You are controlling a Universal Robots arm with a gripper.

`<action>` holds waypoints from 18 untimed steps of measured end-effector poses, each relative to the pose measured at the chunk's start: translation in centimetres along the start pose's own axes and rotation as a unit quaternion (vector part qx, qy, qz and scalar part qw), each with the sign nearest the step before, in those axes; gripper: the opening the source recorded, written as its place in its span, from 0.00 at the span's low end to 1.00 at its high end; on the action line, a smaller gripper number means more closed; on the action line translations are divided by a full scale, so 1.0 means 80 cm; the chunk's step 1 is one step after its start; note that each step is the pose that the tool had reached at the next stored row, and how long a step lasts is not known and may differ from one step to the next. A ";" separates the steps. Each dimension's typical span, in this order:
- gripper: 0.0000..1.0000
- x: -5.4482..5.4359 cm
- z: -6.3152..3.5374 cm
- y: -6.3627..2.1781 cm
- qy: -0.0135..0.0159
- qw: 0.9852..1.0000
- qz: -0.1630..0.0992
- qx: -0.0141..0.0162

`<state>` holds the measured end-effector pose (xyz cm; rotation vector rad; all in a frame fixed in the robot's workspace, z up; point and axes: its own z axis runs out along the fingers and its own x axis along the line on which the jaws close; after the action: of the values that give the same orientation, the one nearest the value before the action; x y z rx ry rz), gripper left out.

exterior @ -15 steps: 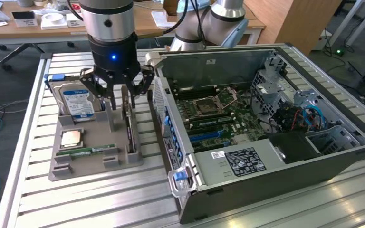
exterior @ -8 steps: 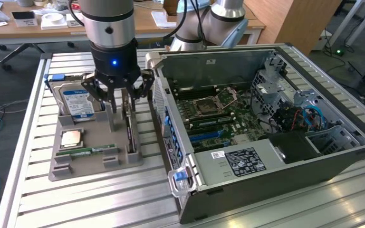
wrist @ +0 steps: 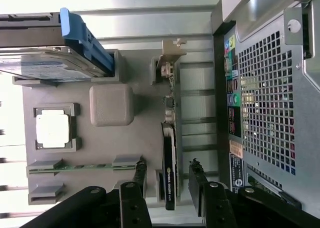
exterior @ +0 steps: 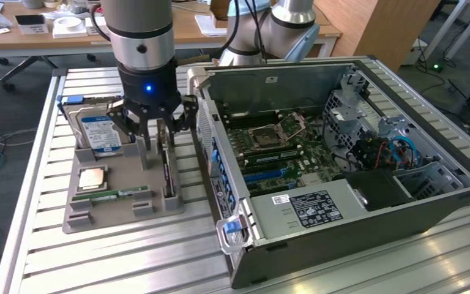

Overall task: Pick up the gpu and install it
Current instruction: 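Pick up the gpu and move the gpu toward the slot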

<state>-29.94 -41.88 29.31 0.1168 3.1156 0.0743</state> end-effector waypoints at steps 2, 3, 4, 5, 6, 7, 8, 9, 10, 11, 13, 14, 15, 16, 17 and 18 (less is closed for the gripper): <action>0.47 0.000 0.003 0.000 0.000 1.000 0.000 0.000; 0.47 0.000 0.005 0.000 0.000 1.000 0.000 0.000; 0.47 0.000 0.007 0.000 0.000 1.000 0.000 0.000; 0.47 0.000 0.009 0.000 0.000 1.000 0.000 0.000; 0.47 0.000 0.011 0.000 0.000 1.000 0.000 0.000; 0.47 0.000 0.013 0.000 0.000 1.000 0.000 0.000; 0.47 0.000 0.014 0.000 0.000 1.000 0.000 0.000; 0.47 0.000 0.015 0.000 0.000 1.000 0.000 0.000; 0.47 0.000 0.016 0.000 0.000 1.000 0.000 0.000; 0.47 0.000 0.016 0.001 0.000 1.000 0.000 0.000; 0.47 -0.001 0.017 0.001 0.000 1.000 0.000 0.000; 0.47 -0.002 0.018 0.001 0.000 1.000 0.000 0.000; 0.47 -0.002 0.019 0.001 0.000 1.000 0.000 0.000; 0.47 -0.003 0.021 0.001 0.000 1.000 0.000 0.000; 0.47 -0.003 0.022 0.001 0.000 1.000 0.000 0.000; 0.47 -0.003 0.024 0.001 0.000 1.000 0.000 0.000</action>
<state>-29.65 -41.72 27.38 0.1168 3.1157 0.0745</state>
